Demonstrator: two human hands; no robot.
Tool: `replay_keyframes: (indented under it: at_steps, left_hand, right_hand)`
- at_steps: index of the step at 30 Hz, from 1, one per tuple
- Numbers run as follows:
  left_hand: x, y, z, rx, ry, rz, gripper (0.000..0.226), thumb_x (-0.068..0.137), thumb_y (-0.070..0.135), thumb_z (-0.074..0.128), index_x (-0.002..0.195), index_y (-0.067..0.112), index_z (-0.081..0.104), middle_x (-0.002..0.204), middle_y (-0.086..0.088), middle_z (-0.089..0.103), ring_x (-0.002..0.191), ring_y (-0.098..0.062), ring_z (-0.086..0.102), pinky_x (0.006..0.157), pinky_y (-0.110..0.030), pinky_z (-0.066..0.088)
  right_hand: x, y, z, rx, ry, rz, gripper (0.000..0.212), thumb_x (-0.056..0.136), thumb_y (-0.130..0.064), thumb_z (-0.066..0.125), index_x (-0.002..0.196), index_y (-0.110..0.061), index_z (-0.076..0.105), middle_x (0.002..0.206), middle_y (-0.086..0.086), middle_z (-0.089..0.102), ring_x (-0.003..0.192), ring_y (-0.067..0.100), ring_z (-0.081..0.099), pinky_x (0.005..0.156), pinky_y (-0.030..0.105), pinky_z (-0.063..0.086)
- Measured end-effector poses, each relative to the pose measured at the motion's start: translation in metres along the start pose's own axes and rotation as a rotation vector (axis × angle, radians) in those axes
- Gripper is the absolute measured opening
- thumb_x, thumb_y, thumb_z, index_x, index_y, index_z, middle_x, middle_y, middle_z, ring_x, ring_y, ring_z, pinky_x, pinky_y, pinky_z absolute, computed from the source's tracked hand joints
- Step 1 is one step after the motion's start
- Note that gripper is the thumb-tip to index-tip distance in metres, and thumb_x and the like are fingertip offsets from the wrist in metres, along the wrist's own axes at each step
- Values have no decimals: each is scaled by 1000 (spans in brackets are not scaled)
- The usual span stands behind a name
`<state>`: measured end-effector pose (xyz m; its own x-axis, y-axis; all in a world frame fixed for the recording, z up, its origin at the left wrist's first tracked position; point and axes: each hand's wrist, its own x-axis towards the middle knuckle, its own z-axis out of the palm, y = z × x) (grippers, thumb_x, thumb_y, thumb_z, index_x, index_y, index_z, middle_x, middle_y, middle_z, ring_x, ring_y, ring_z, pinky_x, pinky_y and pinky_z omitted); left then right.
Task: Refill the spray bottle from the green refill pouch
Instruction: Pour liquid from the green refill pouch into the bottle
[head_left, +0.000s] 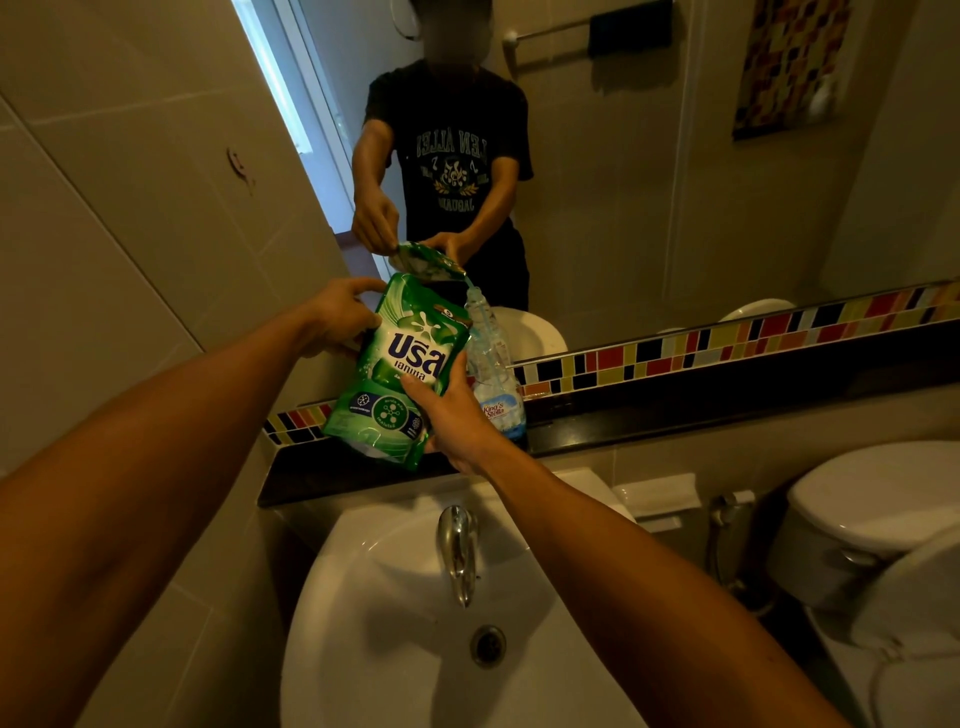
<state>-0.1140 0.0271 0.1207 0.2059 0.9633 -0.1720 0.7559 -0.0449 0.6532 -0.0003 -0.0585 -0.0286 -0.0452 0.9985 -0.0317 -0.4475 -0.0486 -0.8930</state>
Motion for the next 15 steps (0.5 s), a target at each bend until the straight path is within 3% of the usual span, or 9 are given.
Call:
replay_keyframes:
  at_steps: [5,10,15]
  left_hand:
    - [1,0,-1,-2,2,-6,58,99,0,51,148,29,42,119,-18,63,87,-28,67,65,-43,58]
    - [1,0,-2,11,-4,-3,58,99,0,50,149,29,41,122,-20,63,87,-27,67,65,-42,58]
    - [2,1,-4,26,0,-4,58,99,1,51,149,30,41,120,-21,65,93,-32,68,73,-48,60]
  right_hand:
    - [1,0,0,18,-3,-13,100,102,-19,66,163,-38,-10,149,5,59,125,26,65,91,58,58]
    - [0,-1,0,11,-6,-14,99,102,-18,65,164,-39,-9,149,6,58,120,22,67,81,47,62]
    - [1,-1,3,5,14,-28,100,102,-17,66,164,-39,-9,149,8,58,128,30,63,99,64,54]
